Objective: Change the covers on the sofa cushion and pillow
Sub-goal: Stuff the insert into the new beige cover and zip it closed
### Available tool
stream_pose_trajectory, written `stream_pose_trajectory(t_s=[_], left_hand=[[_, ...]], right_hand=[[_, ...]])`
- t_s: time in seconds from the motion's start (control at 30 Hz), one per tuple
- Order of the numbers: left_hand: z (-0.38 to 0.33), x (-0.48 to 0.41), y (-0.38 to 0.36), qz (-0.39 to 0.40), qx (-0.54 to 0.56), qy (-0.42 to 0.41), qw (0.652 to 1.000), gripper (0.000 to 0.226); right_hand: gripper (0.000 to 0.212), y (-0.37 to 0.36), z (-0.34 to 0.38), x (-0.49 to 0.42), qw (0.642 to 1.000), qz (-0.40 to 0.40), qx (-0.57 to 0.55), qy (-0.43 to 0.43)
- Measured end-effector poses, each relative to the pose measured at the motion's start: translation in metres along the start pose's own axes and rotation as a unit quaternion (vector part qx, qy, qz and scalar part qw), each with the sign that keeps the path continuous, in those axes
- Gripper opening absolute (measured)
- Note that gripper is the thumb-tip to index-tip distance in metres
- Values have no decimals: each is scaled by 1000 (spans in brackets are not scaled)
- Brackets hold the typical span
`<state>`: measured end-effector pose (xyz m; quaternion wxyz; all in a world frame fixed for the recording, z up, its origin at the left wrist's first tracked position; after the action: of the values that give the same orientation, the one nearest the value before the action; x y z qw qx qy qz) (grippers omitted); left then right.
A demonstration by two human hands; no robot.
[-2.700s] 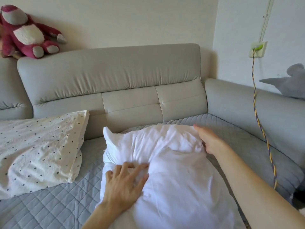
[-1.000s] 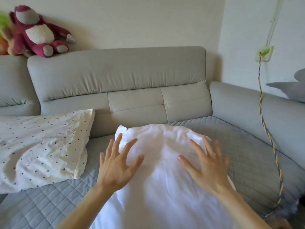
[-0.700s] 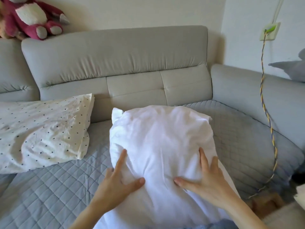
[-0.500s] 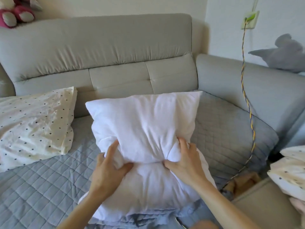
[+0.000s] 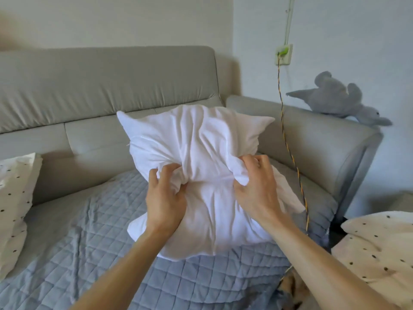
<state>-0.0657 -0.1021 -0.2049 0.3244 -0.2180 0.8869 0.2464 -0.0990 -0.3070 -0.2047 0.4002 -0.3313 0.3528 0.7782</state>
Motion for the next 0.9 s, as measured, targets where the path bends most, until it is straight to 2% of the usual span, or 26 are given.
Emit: stream_pose_trajectory(t_s=[0.13, 0.33, 0.43, 0.5, 0.57, 0.63, 0.67, 0.73, 0.8, 0.87, 0.9], left_hand=[[-1, -16, -80, 3, 23, -7, 1000, 40], [9, -59, -200, -19, 39, -29, 999, 37], [27, -86, -244, -39, 50, -8, 998, 43], [45, -93, -266, -49, 45, -4, 998, 42], [66, -92, -281, -9, -28, 17, 999, 37], [90, -89, -286, 92, -149, 80, 981, 52], [99, -88, -283, 138, -178, 99, 969, 59], [108, -89, -271, 175, -173, 108, 963, 64], [104, -83, -261, 178, -144, 114, 967, 67], [93, -64, -251, 177, -128, 118, 969, 67], [85, -50, -244, 173, -129, 105, 971, 66]], right_hand=[[47, -19, -59, -40, 999, -20, 33, 23], [46, -80, -146, -96, 996, -57, 58, 38], [52, -119, -175, -120, 996, -67, 56, 32], [56, -143, -194, -129, 993, -63, 97, 27], [55, -160, -211, -128, 986, -21, 168, -4], [65, -165, -221, -117, 974, 35, 210, -72], [70, -163, -220, -109, 973, 36, 215, -81], [69, -154, -207, -91, 979, 21, 200, -33], [65, -151, -195, -75, 974, 122, 193, -5], [65, -144, -192, -64, 944, 250, 209, -41], [65, -138, -191, -63, 938, 271, 210, -60]])
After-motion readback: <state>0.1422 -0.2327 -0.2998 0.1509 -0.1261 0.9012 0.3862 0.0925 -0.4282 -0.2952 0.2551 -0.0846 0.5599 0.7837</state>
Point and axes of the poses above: each hand's wrist, its own x-axis away from the middle knuckle, its own y-axis out of the back of the hand, z = x × y, the point moved 2 cm from there along -x, towards the middle knuckle, and after that the axes turned 15 degrees about -z, right-handed, at the moved point
